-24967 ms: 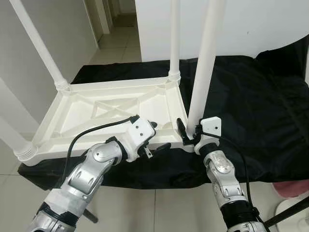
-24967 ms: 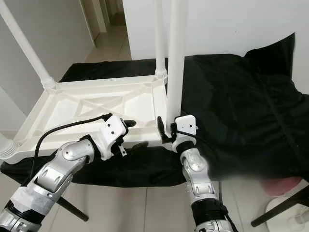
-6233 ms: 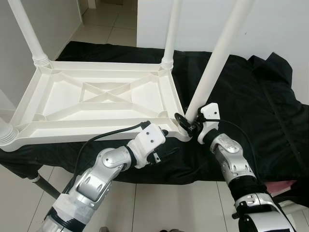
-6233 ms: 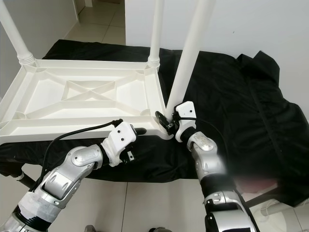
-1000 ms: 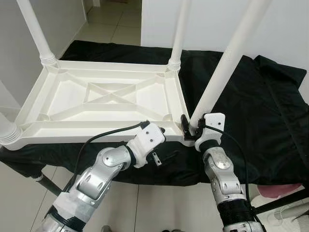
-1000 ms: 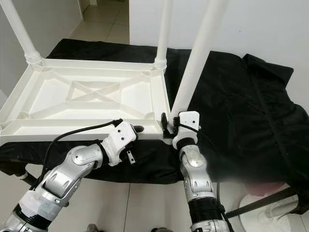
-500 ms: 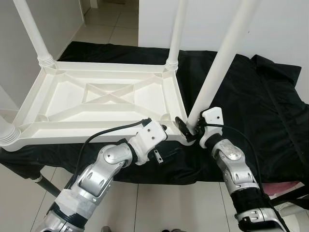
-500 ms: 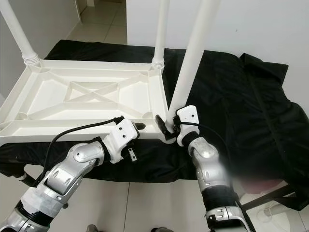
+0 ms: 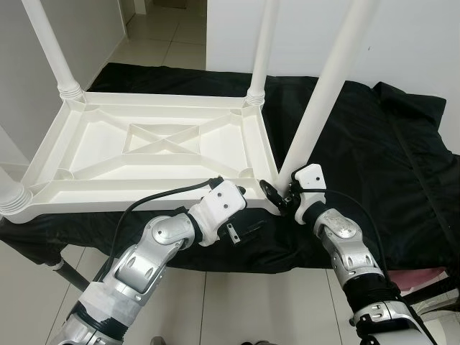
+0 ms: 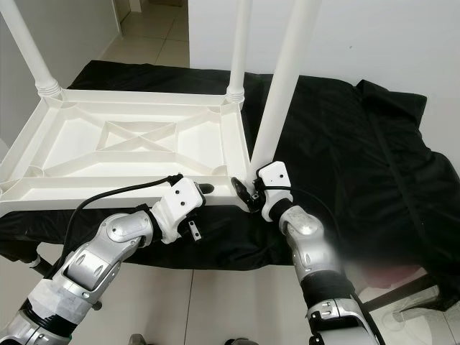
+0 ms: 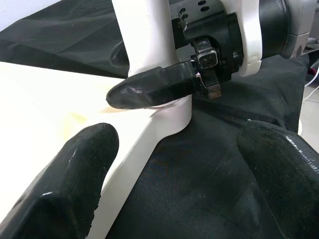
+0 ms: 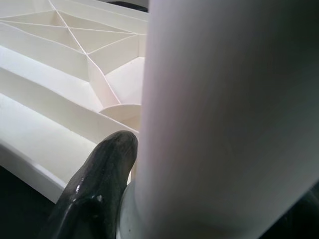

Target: Building children table

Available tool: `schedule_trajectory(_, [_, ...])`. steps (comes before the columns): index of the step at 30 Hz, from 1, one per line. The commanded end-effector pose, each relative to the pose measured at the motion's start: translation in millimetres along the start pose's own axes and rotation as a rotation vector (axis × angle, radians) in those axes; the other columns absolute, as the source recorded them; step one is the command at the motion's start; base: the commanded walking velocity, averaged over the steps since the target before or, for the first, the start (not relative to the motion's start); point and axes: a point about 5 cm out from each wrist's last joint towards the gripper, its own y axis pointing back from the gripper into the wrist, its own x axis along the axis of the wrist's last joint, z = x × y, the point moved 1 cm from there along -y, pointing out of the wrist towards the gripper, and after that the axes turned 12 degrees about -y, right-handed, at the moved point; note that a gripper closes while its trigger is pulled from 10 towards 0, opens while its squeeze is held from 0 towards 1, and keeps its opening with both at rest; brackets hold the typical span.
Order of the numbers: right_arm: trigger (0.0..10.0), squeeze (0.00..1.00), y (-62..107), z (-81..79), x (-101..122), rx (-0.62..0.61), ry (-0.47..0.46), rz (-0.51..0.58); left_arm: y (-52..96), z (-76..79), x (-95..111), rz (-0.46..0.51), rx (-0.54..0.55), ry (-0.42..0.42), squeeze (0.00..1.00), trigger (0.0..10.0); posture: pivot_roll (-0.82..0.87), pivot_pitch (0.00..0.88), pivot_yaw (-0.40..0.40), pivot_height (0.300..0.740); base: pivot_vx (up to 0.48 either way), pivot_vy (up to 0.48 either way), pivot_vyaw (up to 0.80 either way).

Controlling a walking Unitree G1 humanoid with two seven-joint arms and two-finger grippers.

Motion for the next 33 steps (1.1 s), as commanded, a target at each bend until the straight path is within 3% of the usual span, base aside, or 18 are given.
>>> schedule_trajectory(1, [0.4, 0.00, 3.3, 5.4, -5, -0.018, 0.000, -0.024, -1.1, 9.6, 0, 0.009, -0.060, -0.011, 0.00, 10.0, -0.01, 0.081, -0.027, 0.740, 0.000, 0.000, 0.00])
schedule_trajectory(2, [4.9, 0.00, 4.8, 6.6, -5, -0.030, 0.000, -0.021, -1.7, 10.6, 1, 0.011, -0.062, -0.010, 0.00, 10.0, -0.01, 0.078, -0.030, 0.740, 0.000, 0.000, 0.00])
schedule_trajectory(3, [4.9, 0.00, 5.3, 7.4, -5, -0.038, -0.001, -0.020, -2.2, 10.7, 1, 0.012, -0.063, -0.010, 0.00, 10.0, -0.01, 0.076, -0.030, 0.740, 0.000, 0.000, 0.00])
schedule_trajectory(4, [10.0, 0.00, 6.3, 6.8, -6, -0.040, -0.005, -0.020, -2.9, 10.3, 1, 0.013, -0.063, -0.011, 0.00, 10.0, -0.01, 0.073, -0.030, 0.740, 0.000, 0.000, 0.00])
schedule_trajectory(15, [10.0, 0.00, 10.5, -3.7, -15, -0.103, -0.091, -0.019, -2.9, 10.5, 1, 0.013, -0.068, -0.014, 0.00, 10.0, 0.00, 0.073, -0.032, 0.740, 0.000, 0.000, 0.00])
schedule_trajectory(18, [10.0, 0.00, 12.4, -18.0, -17, -0.179, -0.117, 0.006, -2.3, 14.1, 0, 0.010, -0.078, -0.008, 0.00, 10.0, 0.00, 0.073, -0.030, 0.740, 0.000, 0.000, 0.00])
schedule_trajectory(25, [10.0, 0.00, 13.7, -23.2, -17, -0.258, -0.147, 0.018, -3.6, 14.6, 1, 0.012, -0.080, -0.007, 0.00, 10.0, 0.00, 0.070, -0.035, 0.740, 0.000, 0.000, 0.00])
schedule_trajectory(28, [10.0, 0.00, 16.5, -31.4, -17, -0.444, -0.171, 0.048, -5.5, 15.1, 1, 0.018, -0.081, -0.007, 0.00, 10.0, -0.01, 0.065, -0.052, 0.740, 0.000, 0.000, 0.00])
schedule_trajectory(32, [10.0, 0.00, 19.6, -34.2, -17, -0.576, -0.199, 0.073, -7.3, 16.0, 2, 0.021, -0.079, -0.006, 0.00, 10.0, -0.01, 0.064, -0.059, 0.740, 0.000, 0.000, 0.00])
schedule_trajectory(33, [10.0, 0.00, 23.5, -36.3, -17, -0.718, -0.199, 0.085, -8.0, 16.9, 2, 0.026, -0.074, -0.001, 0.00, 10.0, -0.01, 0.063, -0.063, 0.740, 0.000, 0.000, 0.00])
